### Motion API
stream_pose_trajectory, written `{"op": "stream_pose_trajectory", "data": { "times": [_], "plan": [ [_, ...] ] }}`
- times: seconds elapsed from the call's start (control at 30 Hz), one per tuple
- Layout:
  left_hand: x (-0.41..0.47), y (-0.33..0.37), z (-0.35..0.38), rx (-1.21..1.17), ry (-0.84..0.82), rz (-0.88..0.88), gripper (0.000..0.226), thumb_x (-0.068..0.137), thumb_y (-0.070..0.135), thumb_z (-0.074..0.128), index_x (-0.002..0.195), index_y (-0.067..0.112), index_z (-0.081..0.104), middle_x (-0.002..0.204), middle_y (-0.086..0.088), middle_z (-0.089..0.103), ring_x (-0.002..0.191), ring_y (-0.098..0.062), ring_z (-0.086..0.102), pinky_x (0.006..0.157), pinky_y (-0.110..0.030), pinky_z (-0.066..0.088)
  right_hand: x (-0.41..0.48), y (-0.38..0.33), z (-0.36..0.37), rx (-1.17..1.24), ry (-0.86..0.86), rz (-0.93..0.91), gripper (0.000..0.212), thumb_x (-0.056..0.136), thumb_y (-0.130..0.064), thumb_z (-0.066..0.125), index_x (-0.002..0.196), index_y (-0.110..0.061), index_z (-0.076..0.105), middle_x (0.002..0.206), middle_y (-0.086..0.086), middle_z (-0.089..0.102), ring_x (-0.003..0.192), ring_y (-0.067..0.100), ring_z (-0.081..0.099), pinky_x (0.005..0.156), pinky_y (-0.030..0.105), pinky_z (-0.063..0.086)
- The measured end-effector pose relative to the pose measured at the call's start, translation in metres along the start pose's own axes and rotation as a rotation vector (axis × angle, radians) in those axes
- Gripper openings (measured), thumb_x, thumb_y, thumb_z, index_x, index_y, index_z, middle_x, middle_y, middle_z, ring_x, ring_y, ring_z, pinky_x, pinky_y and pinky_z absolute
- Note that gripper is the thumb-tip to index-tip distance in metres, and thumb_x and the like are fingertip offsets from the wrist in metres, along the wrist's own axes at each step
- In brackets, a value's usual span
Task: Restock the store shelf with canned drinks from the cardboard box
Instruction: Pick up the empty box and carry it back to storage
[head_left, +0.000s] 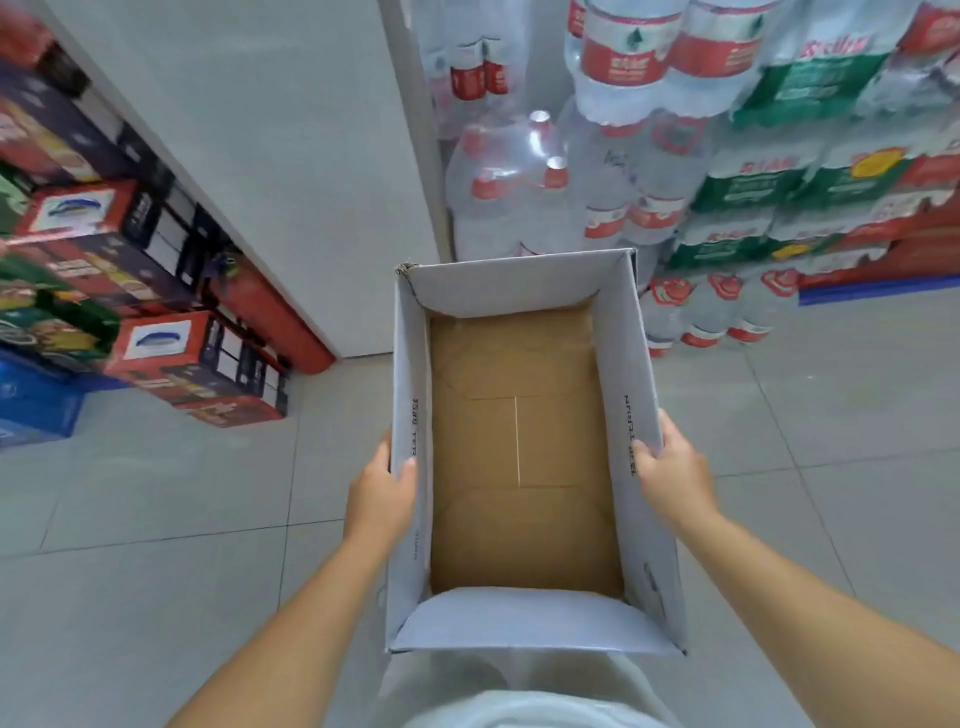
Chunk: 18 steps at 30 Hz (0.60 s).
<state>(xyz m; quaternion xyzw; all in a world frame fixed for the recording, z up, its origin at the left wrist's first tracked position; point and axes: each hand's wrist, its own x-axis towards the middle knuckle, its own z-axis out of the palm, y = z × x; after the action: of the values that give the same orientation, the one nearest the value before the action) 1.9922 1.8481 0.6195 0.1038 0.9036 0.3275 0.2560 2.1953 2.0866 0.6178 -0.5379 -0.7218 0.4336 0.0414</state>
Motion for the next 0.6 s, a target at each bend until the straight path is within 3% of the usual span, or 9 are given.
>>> {"op": "stream_pose_trajectory", "data": {
  "times": [0.17,0.27,0.43,0.5,0.6],
  "plan": [
    [0.031,-0.080,-0.108,-0.048,0.099,-0.078,0.048,0.102,0.023,0.046,0.149,0.021,0.037,0.128,-0.006,0.061,0.109,-0.026,0.059,0.083,-0.028,0.043,-0.013,-0.102,0.112,-0.071,-0.117,-0.120,0.053,0.096,-0.019,0.049,0.142,-0.044,0.037,0.094,0.003,0.068,0.077,0.022,0.062,0.065,0.032,0.049],
    [0.060,-0.141,-0.177,-0.094,0.153,-0.131,0.041,0.101,0.021,0.047,0.142,0.019,0.044,0.124,-0.007,0.064,0.097,-0.023,0.058,0.080,-0.030,0.045,-0.029,-0.168,0.191,-0.094,-0.192,-0.177,0.052,0.097,-0.017,0.046,0.138,-0.049,0.038,0.088,0.002,0.066,0.071,0.022,0.061,0.057,0.032,0.051],
    [0.088,-0.227,-0.283,-0.166,0.244,-0.227,0.039,0.101,0.021,0.048,0.140,0.017,0.047,0.122,-0.005,0.063,0.096,-0.018,0.055,0.081,-0.030,0.045,-0.057,-0.264,0.308,-0.123,-0.299,-0.254,0.045,0.099,-0.016,0.044,0.135,-0.041,0.042,0.089,0.000,0.063,0.072,0.021,0.060,0.052,0.029,0.049],
    [0.095,-0.258,-0.320,-0.193,0.288,-0.278,0.040,0.101,0.023,0.048,0.141,0.016,0.046,0.122,-0.007,0.064,0.094,-0.019,0.056,0.079,-0.029,0.045,-0.065,-0.301,0.354,-0.184,-0.335,-0.315,0.041,0.099,-0.018,0.044,0.137,-0.033,0.042,0.090,0.002,0.063,0.073,0.019,0.059,0.055,0.028,0.045],
    [0.106,-0.309,-0.376,-0.257,0.381,-0.355,0.046,0.101,0.022,0.047,0.146,0.018,0.041,0.127,-0.006,0.062,0.098,-0.022,0.058,0.080,-0.028,0.044,-0.074,-0.367,0.433,-0.288,-0.431,-0.425,0.041,0.097,-0.020,0.044,0.137,-0.031,0.040,0.100,0.005,0.064,0.081,0.023,0.061,0.070,0.035,0.048]
  ]
}}
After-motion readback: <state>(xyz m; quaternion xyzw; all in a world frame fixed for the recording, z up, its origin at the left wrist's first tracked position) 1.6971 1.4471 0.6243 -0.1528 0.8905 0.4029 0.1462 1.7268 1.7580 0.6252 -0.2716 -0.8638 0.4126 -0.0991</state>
